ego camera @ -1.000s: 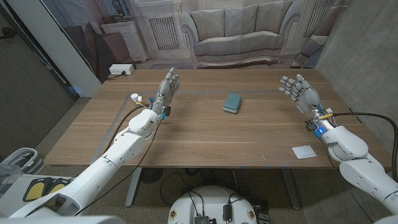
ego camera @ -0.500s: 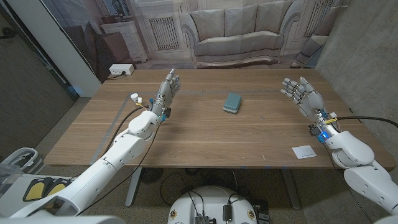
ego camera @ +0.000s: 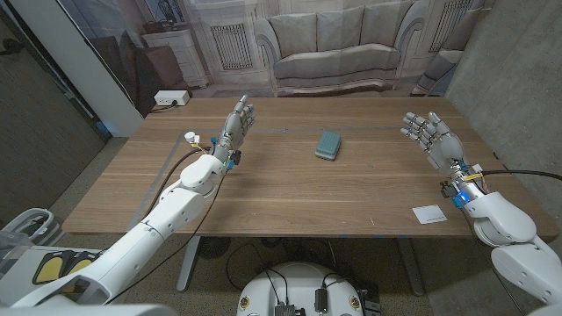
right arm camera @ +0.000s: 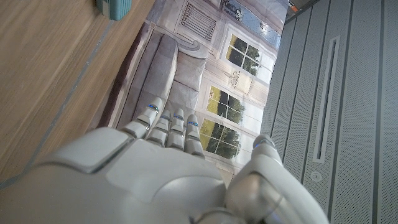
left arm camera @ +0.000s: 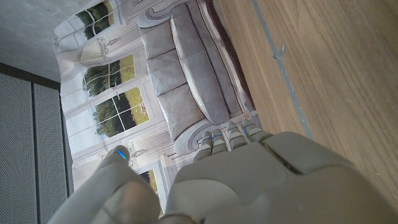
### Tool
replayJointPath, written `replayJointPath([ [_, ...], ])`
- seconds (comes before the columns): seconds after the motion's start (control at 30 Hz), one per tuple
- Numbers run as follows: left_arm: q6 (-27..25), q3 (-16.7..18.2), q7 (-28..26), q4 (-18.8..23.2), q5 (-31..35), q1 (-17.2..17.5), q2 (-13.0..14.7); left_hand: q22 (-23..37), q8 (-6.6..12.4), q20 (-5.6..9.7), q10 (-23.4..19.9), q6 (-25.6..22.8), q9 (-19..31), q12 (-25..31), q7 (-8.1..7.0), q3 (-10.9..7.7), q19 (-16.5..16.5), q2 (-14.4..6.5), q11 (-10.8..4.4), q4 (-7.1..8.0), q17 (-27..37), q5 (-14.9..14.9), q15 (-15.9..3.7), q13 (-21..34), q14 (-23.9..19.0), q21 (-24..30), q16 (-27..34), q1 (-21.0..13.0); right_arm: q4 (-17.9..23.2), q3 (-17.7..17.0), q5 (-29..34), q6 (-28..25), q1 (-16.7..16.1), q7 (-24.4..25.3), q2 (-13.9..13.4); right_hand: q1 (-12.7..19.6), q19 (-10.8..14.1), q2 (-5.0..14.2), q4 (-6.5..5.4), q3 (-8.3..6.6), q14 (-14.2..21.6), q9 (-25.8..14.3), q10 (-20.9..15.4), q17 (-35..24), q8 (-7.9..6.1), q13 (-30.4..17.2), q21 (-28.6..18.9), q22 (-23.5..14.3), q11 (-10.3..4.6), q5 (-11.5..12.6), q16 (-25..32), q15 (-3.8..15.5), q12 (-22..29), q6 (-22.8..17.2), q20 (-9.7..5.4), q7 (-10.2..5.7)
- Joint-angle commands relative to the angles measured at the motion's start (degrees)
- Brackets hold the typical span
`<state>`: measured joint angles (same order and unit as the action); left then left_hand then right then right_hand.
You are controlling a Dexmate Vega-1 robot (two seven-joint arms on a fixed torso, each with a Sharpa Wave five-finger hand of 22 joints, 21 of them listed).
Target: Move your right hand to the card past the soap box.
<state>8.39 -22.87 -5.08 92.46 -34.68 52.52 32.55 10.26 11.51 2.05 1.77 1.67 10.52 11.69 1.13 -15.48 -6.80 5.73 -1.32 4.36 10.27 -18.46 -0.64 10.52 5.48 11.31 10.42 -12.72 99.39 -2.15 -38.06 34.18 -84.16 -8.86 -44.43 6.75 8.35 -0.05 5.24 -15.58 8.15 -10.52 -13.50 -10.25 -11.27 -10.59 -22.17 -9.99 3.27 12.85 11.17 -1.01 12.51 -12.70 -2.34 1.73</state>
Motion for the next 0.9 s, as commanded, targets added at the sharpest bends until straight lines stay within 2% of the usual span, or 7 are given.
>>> replayJointPath([
  [0.03,0.4,-0.7,1.3,-2.2,0.0,-1.7,-1.0,0.1,0.31,0.5,-0.1,-0.3,0.3,0.2,0.31,0.04,-0.5,-0.1,-0.11,-0.26,0.1,0.0,0.19,0.2,-0.2,0.2,0.4,-0.3,2.4,-3.6,1.1,-0.5,-4.2,1.2,0.2,0.2,0.6,0.17,0.17,-0.16,0.5,-0.3,-0.6,-0.2,-0.16,0.0,0.3,-0.3,0.09,-0.1,0.0,-0.15,0.4,-0.4,-1.65,-0.06],
  [0.4,0.4,-1.5,2.3,-4.8,0.0,-3.5,-2.1,0.1,0.35,0.4,0.0,-0.6,0.3,0.2,0.33,0.16,-0.5,-0.1,0.0,-0.28,0.1,0.0,0.2,0.2,-0.2,0.2,0.4,-0.4,4.1,-6.1,0.9,-2.4,-6.7,1.0,1.0,0.2,0.7,0.15,0.23,-0.1,0.7,-0.3,-0.7,-0.2,-0.14,0.0,0.6,-0.3,-0.07,-0.1,-0.1,-0.11,0.3,-0.4,-1.64,-0.08],
  [0.9,-0.7,-1.9,2.2,-5.7,0.1,-4.8,-2.4,0.1,0.3,0.39,-0.1,-0.6,0.3,0.2,0.3,0.31,-0.6,-0.2,-0.05,-0.3,0.1,0.1,0.13,0.2,-0.3,0.1,0.4,-0.5,3.5,-6.7,1.5,-2.4,-7.9,-0.1,2.8,0.2,1.0,0.17,0.31,-0.05,0.8,-0.3,-0.8,-0.2,-0.09,0.0,0.8,-0.3,0.01,-0.1,-0.1,-0.18,0.3,-0.4,-1.69,-0.16],
])
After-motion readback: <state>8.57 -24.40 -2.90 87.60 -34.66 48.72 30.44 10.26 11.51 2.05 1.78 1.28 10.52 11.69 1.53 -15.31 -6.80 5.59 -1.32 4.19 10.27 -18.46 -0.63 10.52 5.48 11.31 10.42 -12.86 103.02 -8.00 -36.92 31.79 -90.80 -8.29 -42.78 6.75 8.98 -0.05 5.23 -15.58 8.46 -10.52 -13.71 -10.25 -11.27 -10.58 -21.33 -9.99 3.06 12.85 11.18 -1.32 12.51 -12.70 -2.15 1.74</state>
